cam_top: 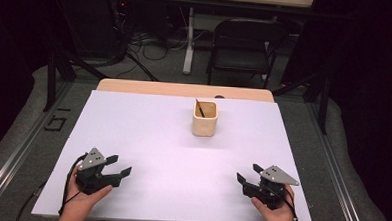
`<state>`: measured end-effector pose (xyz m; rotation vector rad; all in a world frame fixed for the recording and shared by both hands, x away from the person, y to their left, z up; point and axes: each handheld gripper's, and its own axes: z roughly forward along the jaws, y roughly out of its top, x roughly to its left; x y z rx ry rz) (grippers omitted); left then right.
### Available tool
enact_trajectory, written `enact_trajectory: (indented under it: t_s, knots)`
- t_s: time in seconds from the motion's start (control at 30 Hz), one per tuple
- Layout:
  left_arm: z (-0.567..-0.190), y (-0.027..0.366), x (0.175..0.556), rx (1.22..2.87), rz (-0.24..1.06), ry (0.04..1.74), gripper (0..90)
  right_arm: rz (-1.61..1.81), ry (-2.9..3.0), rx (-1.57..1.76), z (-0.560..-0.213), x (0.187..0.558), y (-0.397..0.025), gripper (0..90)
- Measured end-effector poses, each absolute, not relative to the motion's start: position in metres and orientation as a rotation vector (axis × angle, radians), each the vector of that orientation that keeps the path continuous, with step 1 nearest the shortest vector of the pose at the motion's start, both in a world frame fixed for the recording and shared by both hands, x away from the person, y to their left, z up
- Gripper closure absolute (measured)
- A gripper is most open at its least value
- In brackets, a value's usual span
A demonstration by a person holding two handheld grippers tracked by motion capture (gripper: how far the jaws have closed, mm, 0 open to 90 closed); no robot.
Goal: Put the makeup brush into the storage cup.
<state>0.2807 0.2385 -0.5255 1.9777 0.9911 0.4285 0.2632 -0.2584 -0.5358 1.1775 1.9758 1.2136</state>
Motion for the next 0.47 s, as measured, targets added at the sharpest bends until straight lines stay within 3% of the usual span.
enact_trajectory:
  t_s: [0.47]
  knots:
    - [-0.5321, 0.2356, 0.2864, 1.994, 0.390, 1.003, 32.6, 1.172, 2.004, 1.218, -0.5408, 0.2642, -0.2615, 31.8]
